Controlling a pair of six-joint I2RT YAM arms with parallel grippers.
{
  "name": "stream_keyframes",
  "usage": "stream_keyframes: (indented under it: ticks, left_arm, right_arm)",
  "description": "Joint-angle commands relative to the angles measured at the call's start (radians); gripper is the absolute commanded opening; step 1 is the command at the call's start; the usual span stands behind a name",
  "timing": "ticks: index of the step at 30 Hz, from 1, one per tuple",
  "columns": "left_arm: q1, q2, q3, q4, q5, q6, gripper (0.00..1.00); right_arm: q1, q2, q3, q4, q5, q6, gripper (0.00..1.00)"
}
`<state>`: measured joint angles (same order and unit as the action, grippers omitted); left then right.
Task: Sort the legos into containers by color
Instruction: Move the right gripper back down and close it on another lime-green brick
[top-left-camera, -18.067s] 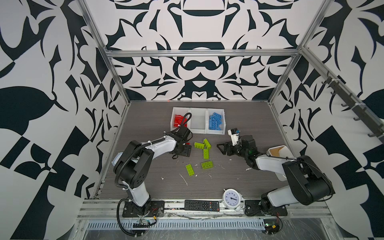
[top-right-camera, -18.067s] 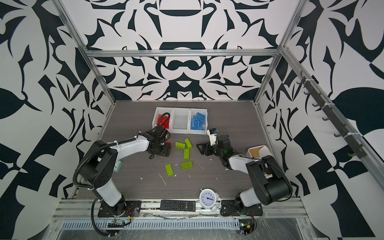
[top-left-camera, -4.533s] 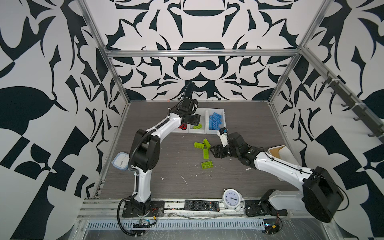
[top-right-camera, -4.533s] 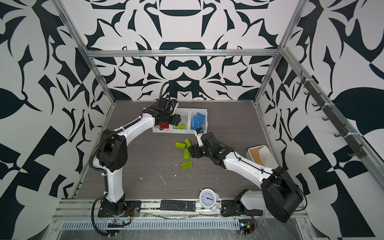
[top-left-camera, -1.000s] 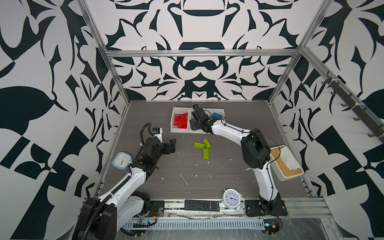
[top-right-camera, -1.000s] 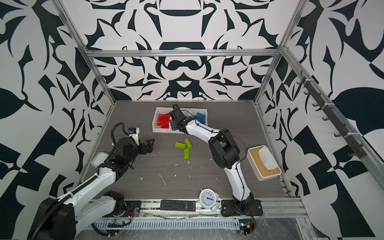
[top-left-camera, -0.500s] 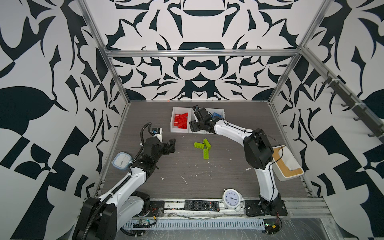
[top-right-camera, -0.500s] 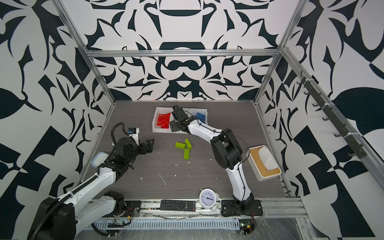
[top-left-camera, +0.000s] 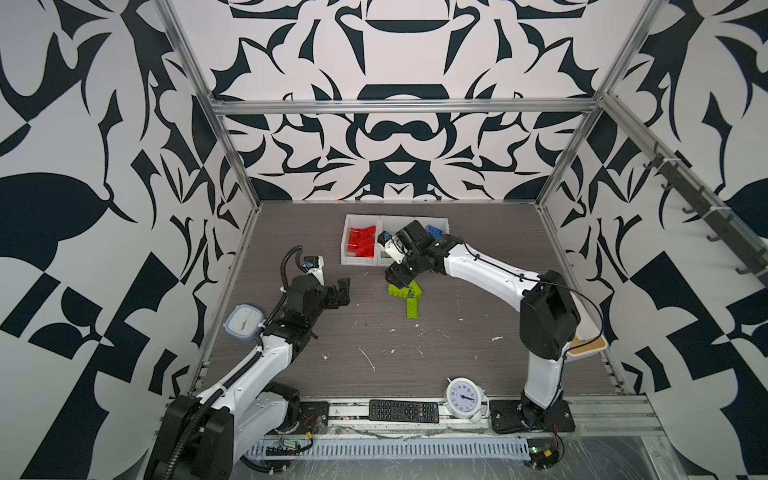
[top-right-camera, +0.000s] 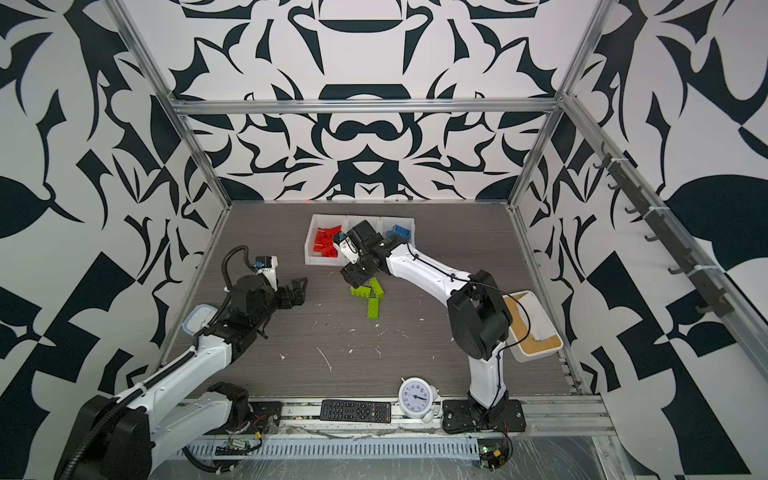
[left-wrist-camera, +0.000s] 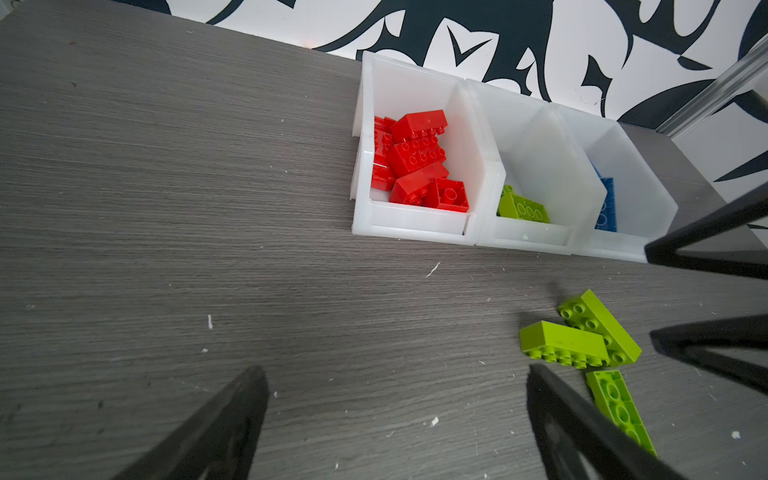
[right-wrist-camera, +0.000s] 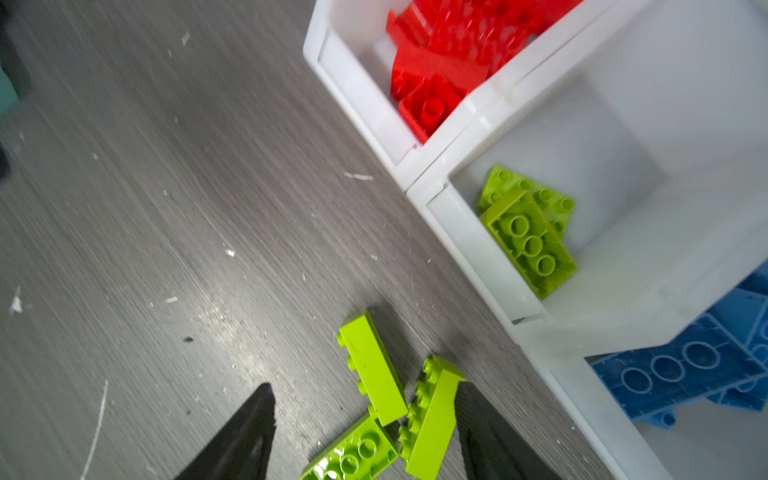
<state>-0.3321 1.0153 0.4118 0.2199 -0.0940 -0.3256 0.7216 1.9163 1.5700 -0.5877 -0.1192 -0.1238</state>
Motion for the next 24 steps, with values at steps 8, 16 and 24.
stream_keyframes:
  ticks: [8, 16, 24]
  left_arm:
    - [0.004, -0.002, -0.010, 0.005, -0.011, -0.009, 1.00]
    - [0.004, -0.012, -0.013, 0.002, -0.014, -0.009, 1.00]
    - [0.004, -0.003, -0.010, 0.003, -0.012, -0.010, 1.00]
  right_arm:
    - [0.038, 0.081, 0.064, -0.102, 0.036, -0.085, 0.65]
    - [0.037, 0.132, 0.088, -0.095, 0.066, -0.083, 0.61]
    - [0.038, 0.171, 0.100, -0.084, 0.081, -0.083, 0.49]
